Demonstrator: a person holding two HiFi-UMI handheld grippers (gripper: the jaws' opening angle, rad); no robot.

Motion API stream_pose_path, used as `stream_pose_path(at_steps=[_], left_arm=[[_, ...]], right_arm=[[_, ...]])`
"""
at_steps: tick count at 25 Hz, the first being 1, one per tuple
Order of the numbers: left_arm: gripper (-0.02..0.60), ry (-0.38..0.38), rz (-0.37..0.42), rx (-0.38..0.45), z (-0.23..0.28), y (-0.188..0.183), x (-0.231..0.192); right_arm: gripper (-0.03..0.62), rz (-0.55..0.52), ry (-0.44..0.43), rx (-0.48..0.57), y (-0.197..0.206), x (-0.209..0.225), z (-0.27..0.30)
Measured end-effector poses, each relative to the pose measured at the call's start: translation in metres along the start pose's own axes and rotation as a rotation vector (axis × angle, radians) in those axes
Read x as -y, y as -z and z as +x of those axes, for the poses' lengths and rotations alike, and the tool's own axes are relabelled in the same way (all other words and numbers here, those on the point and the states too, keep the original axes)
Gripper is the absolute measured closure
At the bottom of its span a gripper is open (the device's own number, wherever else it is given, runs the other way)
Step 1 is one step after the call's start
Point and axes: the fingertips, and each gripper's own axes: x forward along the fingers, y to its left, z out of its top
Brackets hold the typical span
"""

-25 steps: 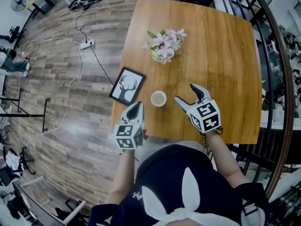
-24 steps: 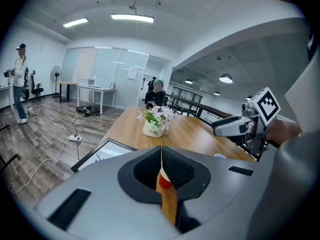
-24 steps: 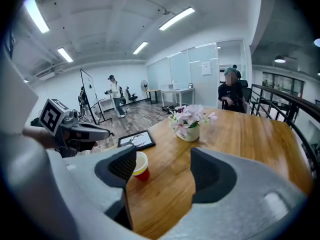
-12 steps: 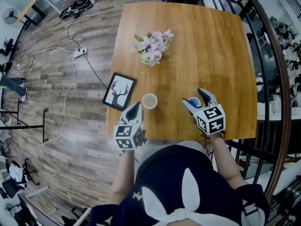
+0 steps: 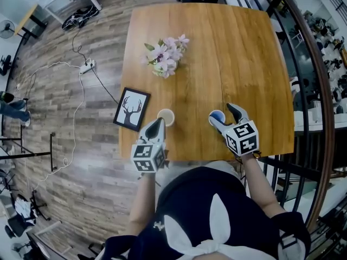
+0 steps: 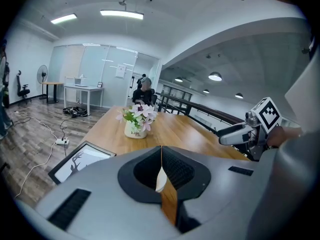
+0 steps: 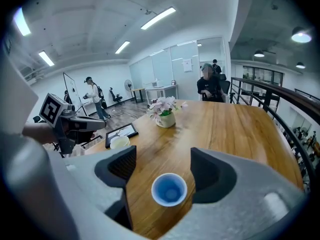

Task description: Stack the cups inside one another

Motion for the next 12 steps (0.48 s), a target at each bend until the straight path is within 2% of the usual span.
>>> stream_pose_path(at_steps=[12], left_arm=[[0.561, -0.007, -0.001, -0.023, -0.003, 0.010, 0.013]], right_arm=[[0.256, 0.001, -0.005, -0.064, 0.035, 0.004, 0.006]])
